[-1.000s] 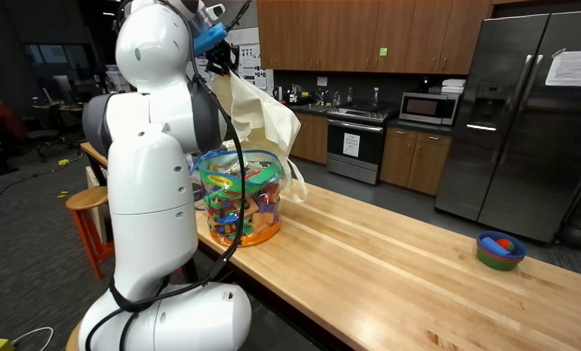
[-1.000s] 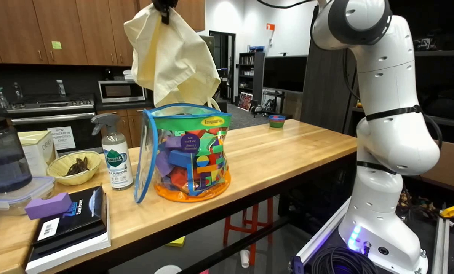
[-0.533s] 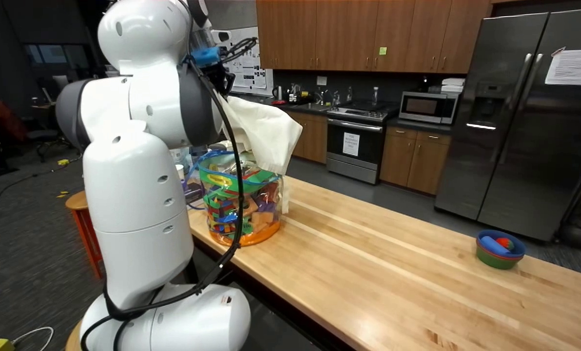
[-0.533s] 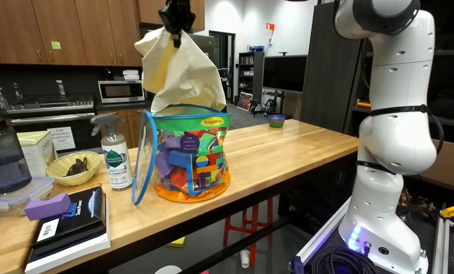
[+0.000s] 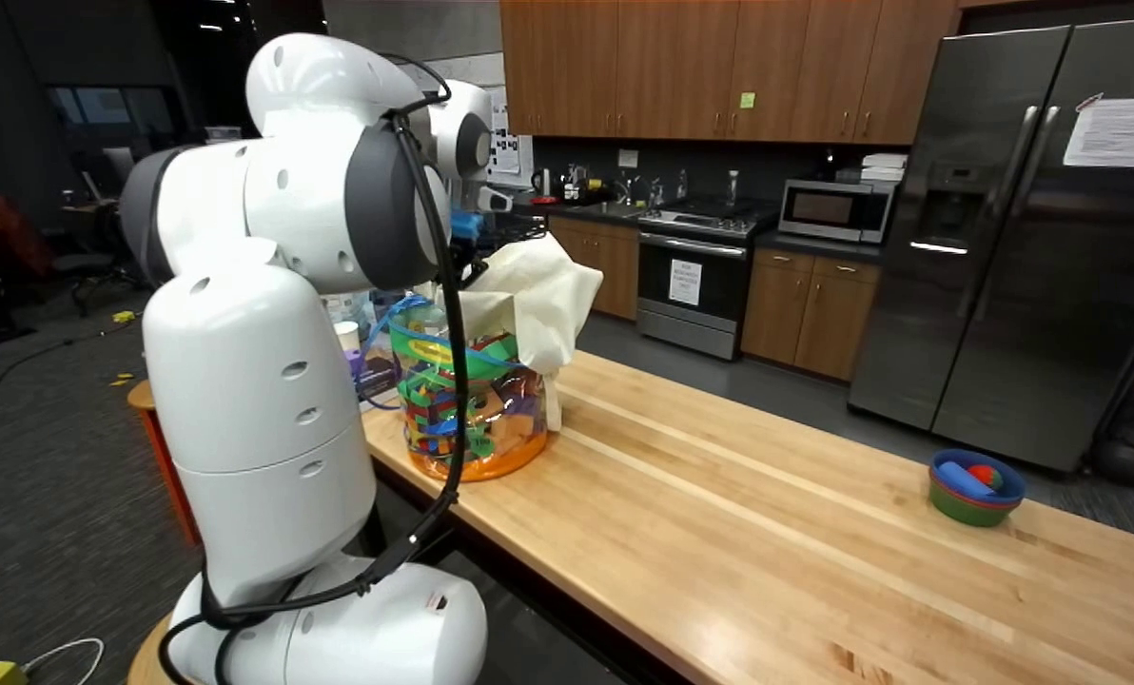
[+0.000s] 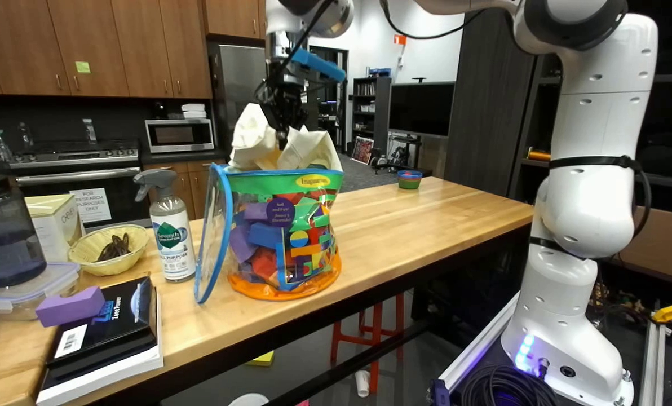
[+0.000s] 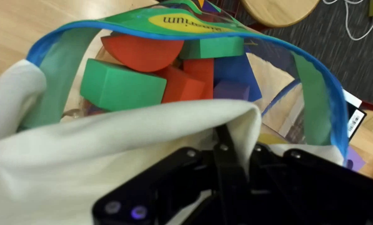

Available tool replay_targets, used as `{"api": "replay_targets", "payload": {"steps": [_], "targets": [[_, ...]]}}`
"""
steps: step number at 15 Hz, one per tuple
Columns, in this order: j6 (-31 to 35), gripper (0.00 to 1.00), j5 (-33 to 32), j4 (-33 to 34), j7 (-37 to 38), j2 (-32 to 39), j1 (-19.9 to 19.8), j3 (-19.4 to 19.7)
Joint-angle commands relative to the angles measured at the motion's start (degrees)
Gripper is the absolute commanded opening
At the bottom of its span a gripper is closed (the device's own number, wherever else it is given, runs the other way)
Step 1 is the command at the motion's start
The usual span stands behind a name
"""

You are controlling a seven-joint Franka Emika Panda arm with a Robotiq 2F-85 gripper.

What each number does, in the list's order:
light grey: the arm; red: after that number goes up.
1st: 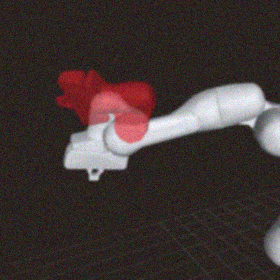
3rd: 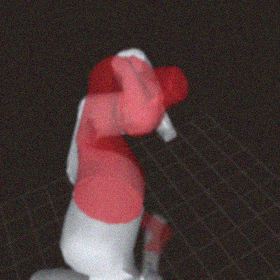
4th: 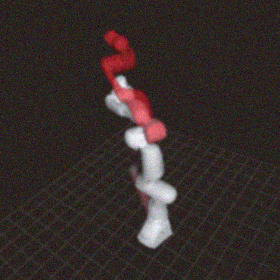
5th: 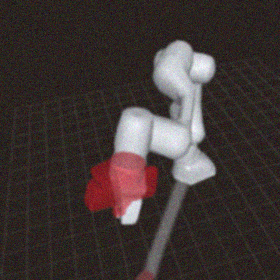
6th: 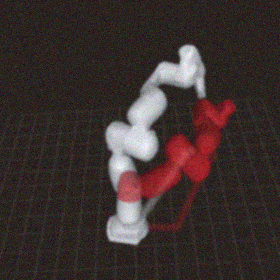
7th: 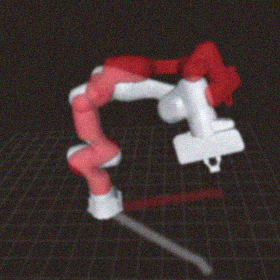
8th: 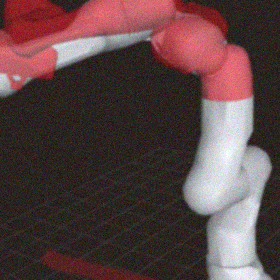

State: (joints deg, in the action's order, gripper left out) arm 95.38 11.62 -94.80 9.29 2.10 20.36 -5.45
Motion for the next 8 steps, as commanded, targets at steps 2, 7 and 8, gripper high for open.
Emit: {"api": "replay_targets", "payload": {"steps": [2,7,8], "targets": [[8.6,0.01,5.6,-15.2,-9.8,-2.9,-4.5,-3.3],[13.5,0.01,7.7,-20.6,-15.6,-3.6,-6.6,-3.8],[13.8,0.01,7.7,-21.2,-16.2,-4.1,-6.9,-3.7]]}}
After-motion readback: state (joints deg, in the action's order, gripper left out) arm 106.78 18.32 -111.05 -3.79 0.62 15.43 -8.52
